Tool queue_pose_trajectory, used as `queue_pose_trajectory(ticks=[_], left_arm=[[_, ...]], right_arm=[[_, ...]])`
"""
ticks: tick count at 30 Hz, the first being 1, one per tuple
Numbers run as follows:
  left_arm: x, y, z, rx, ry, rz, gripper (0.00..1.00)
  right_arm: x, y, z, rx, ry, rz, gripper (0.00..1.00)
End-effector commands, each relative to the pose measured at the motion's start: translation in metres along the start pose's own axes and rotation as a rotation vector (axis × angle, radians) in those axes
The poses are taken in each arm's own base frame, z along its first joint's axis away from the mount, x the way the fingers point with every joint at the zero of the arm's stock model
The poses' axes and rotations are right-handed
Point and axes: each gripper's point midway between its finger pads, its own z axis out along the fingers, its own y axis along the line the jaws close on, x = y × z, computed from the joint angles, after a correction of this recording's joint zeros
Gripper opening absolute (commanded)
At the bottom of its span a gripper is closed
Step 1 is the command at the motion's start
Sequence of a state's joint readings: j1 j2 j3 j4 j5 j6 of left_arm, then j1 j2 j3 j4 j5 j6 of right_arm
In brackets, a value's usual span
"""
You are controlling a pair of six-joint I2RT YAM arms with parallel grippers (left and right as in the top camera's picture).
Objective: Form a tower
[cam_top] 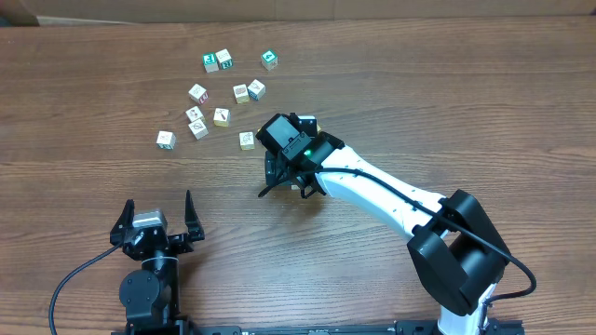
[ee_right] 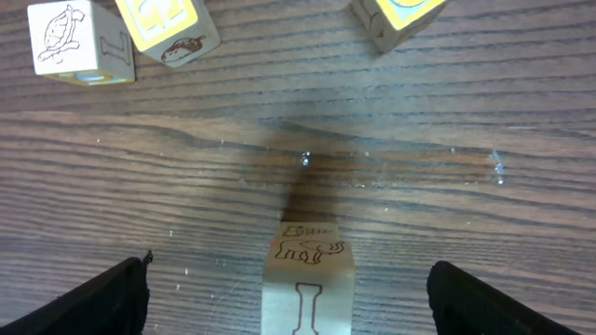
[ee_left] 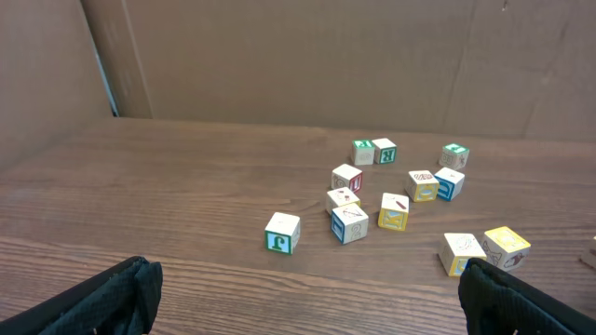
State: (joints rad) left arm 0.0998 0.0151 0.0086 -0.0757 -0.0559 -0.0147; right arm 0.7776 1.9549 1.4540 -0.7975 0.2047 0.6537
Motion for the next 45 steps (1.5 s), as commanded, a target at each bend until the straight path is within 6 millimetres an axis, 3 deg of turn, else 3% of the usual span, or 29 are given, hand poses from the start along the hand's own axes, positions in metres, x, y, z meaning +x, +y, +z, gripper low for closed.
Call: queue_pose_trajectory(ticks=[1, 5, 7, 15, 20, 34, 45], left_arm=[[-0.0011, -0.0007, -0.0004, 0.003, -0.009, 0.022, 1.00], [-0.0011, -0.0007, -0.0004, 0.003, -0.009, 0.022, 1.00], [-0.0011, -0.0007, -0.0004, 0.003, -0.009, 0.022, 0.99], [-0.0011, -0.0007, -0.0004, 0.003, -0.009, 0.022, 1.00], [-0.0011, -0.0007, -0.0004, 0.003, -0.009, 0.022, 0.99], [-0.0011, -0.0007, -0.0004, 0.003, -0.009, 0.022, 1.00], [-0.0011, -0.0007, -0.0004, 0.003, -0.009, 0.022, 1.00]], right_arm=[[-0.0131, 0.0078, -0.0171, -0.047, -0.034, 0.006, 0.91], [-0.0166, 0.0042, -0.0167, -0.032, -0.047, 0.011, 0.92], [-0.0186, 0.0040, -0.0168, -0.029, -0.057, 0.012, 1.00], [-0.0213, 0.0035, -0.0166, -0.033, -0.063, 0.018, 1.00], [-0.0213, 0.0032, -0.0165, -0.032, -0.063, 0.018, 0.93], [-0.0214, 0.0032, -0.0165, -0.032, -0.063, 0.018, 0.93], [-0.0185, -0.0006, -0.0163, -0.013, -0.053, -0.037, 0.76]])
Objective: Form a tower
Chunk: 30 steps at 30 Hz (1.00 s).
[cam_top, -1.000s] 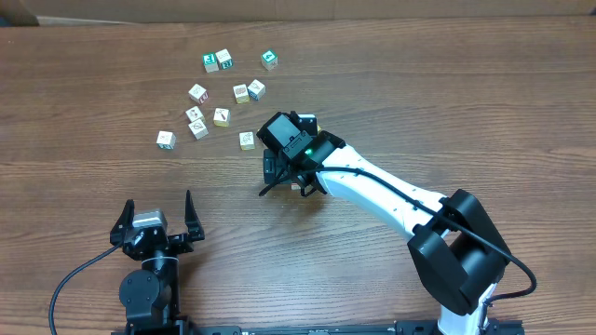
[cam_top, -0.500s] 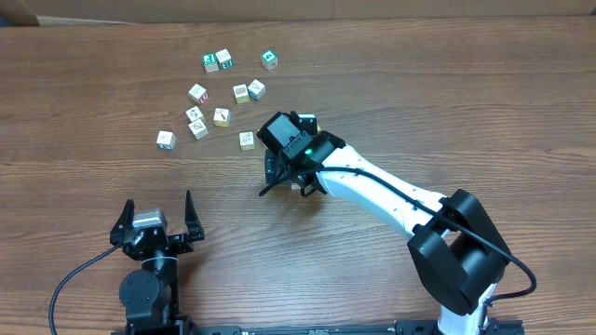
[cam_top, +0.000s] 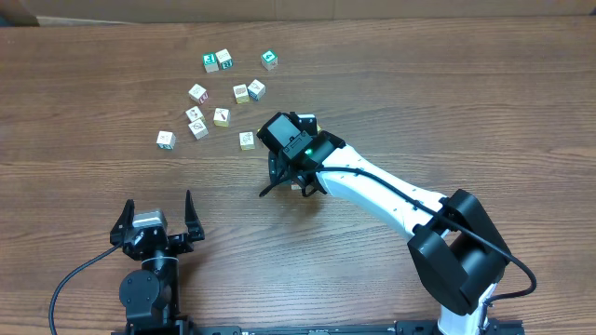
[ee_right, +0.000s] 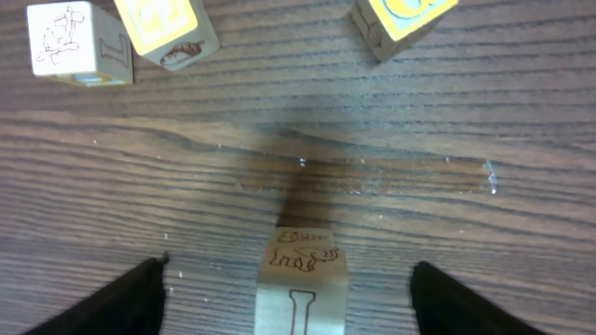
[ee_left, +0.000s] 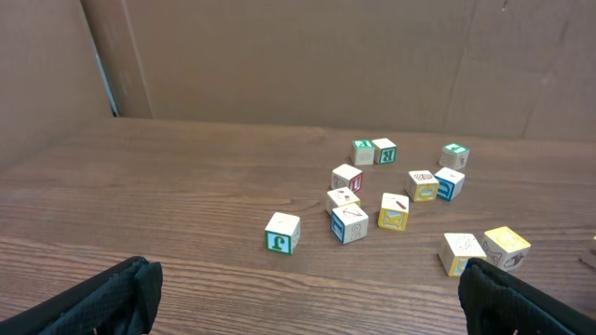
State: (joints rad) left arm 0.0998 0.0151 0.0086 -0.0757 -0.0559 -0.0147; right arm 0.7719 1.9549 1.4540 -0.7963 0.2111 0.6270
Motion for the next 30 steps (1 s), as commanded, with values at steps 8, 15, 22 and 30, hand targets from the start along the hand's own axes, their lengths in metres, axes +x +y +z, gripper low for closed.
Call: queue_pose_trajectory(ticks=[8, 15, 22, 30], left_arm=[[-0.001, -0.001, 0.000, 0.003, -0.009, 0.022, 0.99], [-0.001, -0.001, 0.000, 0.003, -0.009, 0.022, 1.00], [-0.001, -0.001, 0.000, 0.003, -0.009, 0.022, 1.00], [-0.001, -0.001, 0.000, 0.003, -0.009, 0.022, 1.00]], right_arm=[[-0.016, 0.002, -0.017, -0.019, -0.048, -0.015, 0.68], [-0.014, 0.000, -0.016, -0.012, -0.039, -0.018, 0.62], [-0.008, -0.002, -0.016, 0.000, -0.021, -0.027, 0.57], [-0.004, -0.004, -0.012, 0.007, -0.013, -0.029, 0.48]])
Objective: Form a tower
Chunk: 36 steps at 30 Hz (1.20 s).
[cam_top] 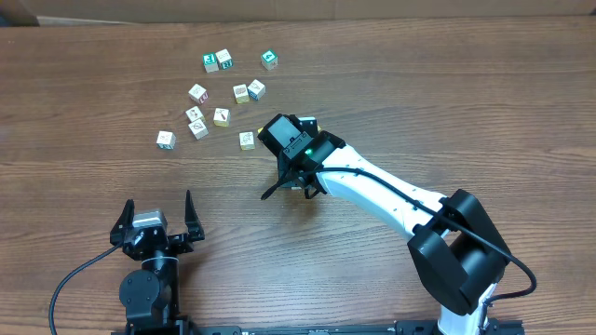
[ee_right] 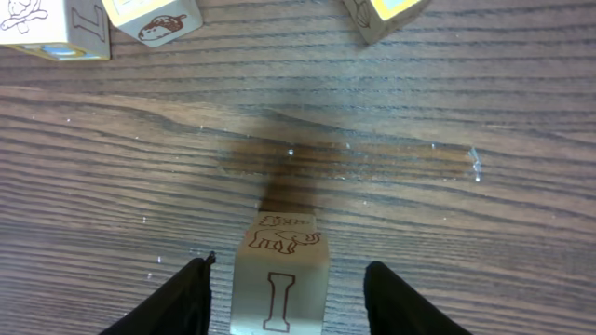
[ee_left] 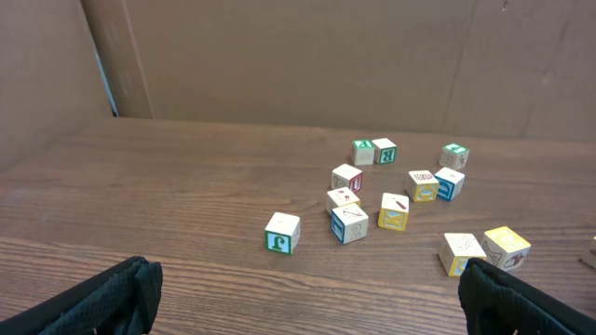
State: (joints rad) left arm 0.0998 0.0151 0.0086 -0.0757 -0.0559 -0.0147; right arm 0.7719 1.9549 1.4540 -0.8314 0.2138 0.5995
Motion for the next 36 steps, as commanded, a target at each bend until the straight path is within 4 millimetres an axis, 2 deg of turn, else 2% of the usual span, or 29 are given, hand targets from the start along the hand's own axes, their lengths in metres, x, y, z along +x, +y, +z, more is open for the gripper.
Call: queue_pose_trajectory(ticks=[1, 6, 10, 17, 22, 36], left_arm=[[-0.0011, -0.0007, -0.0004, 0.003, -0.009, 0.022, 1.00], [-0.0011, -0.0007, -0.0004, 0.003, -0.009, 0.022, 1.00], [-0.0011, -0.0007, -0.0004, 0.003, -0.009, 0.022, 1.00], [-0.0011, -0.0007, -0.0004, 0.003, -0.009, 0.022, 1.00], [-0.0011, -0.0007, -0.0004, 0.003, -0.009, 0.022, 1.00], [-0.0011, -0.0007, -0.0004, 0.003, -0.009, 0.022, 1.00]], right_arm=[[-0.0095, 0.0005, -0.0120, -0.016, -0.037, 0.005, 0.47], [-0.0090, 0.0006, -0.0118, -0.015, -0.036, 0.005, 0.42], [-0.0080, 0.0033, -0.0119, -0.024, -0.034, 0.005, 0.47], [-0.0044, 0.0029, -0.0044, -0.029, -0.039, 0.005, 0.47], [-0.0041, 0.0026, -0.0043, -0.027, -0.038, 0.005, 0.41], [-0.0009, 0.0040, -0.0044, -0.030, -0.027, 0.000, 0.37]])
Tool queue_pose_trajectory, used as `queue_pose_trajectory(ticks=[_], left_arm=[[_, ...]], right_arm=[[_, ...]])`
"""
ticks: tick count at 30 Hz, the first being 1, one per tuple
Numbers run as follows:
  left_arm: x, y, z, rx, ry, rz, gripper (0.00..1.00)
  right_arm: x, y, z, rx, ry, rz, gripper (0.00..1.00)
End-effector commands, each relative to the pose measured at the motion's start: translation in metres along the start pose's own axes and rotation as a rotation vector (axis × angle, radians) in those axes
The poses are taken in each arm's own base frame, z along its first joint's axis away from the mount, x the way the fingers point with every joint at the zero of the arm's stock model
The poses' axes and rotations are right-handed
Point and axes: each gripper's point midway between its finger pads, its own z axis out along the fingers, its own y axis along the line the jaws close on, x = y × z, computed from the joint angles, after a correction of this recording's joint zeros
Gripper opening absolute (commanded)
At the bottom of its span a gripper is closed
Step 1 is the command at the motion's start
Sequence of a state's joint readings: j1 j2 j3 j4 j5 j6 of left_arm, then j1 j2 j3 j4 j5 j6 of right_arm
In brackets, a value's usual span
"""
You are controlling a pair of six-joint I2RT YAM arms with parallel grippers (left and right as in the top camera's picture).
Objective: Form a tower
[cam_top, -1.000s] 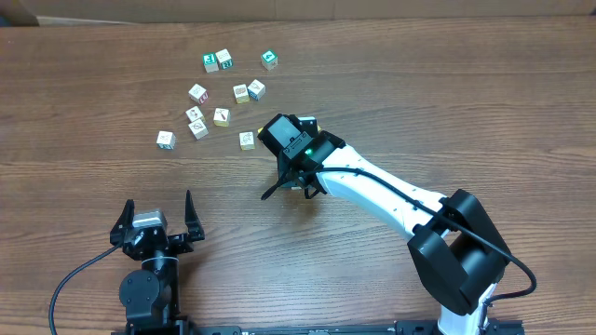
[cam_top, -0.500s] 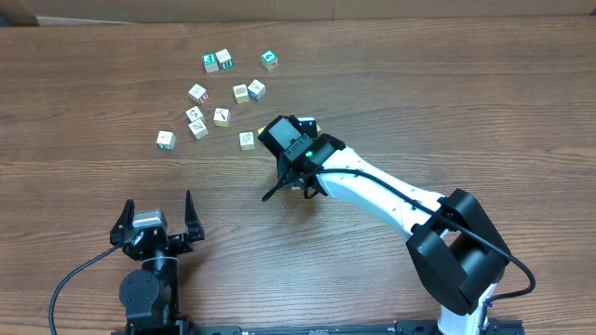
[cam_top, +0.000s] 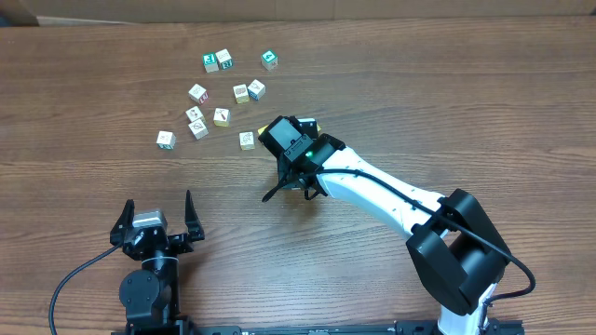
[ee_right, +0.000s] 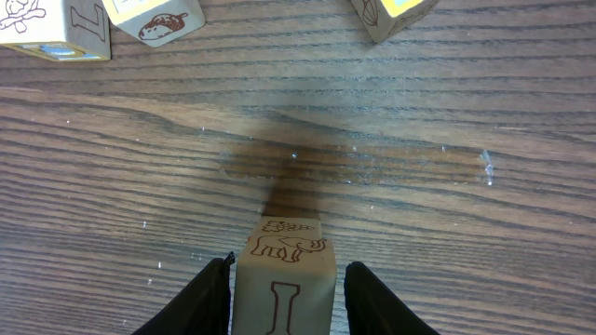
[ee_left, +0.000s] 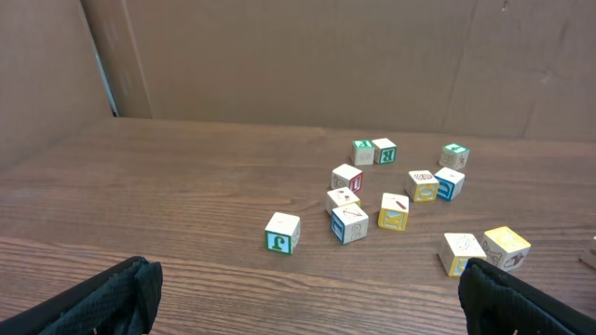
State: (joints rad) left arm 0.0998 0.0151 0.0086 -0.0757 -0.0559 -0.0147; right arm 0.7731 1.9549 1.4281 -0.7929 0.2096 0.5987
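A wooden block [ee_right: 282, 279] printed with an elephant and the letter I stands on the table between my right gripper's fingers. My right gripper [ee_right: 290, 272] is shut on it, the left finger [ee_right: 212, 298] against its side and the right finger [ee_right: 372, 302] just beside it. From overhead the right gripper [cam_top: 296, 186] points down at mid-table and hides the block. Several loose picture blocks [cam_top: 223, 93] lie scattered behind it. My left gripper [cam_top: 156, 219] rests near the front edge, and the left wrist view shows the left gripper [ee_left: 303, 307] open and holding nothing.
Two blocks [ee_right: 56, 28] [ee_right: 154, 19] and a yellow-faced block [ee_right: 391, 14] lie just beyond the held block. A yellow block [ee_left: 506, 247] and a white one [ee_left: 463, 253] are the nearest of the scatter to the right arm [cam_top: 391, 200].
The right fingers have drawn in from a hand's width apart to lie against the elephant block's sides. The block and the left gripper have not moved.
My right gripper stood wide open over the elephant block on the table. At each later moment its fingers were narrower around the block, and now they are shut on it. The left arm and the scattered blocks stayed where they were throughout.
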Motion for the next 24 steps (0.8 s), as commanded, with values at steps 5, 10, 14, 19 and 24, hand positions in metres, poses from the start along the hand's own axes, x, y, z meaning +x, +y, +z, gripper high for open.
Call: queue_pose_trajectory(ticks=[5, 10, 14, 19, 24], left_arm=[[-0.0011, -0.0007, -0.0004, 0.003, -0.009, 0.022, 0.99], [-0.0011, -0.0007, -0.0004, 0.003, -0.009, 0.022, 1.00], [-0.0011, -0.0007, -0.0004, 0.003, -0.009, 0.022, 1.00], [-0.0011, -0.0007, -0.0004, 0.003, -0.009, 0.022, 0.99], [-0.0011, -0.0007, -0.0004, 0.003, -0.009, 0.022, 1.00]], right_arm=[[-0.0027, 0.0025, -0.0097, -0.019, -0.020, -0.001, 0.36], [-0.0027, 0.0026, -0.0097, -0.019, -0.020, -0.001, 0.32], [-0.0027, 0.0026, -0.0097, -0.019, -0.020, -0.001, 0.32], [-0.0029, 0.0027, -0.0097, -0.019, -0.021, -0.001, 0.28], [-0.0029, 0.0027, -0.0097, -0.020, -0.021, -0.001, 0.27]])
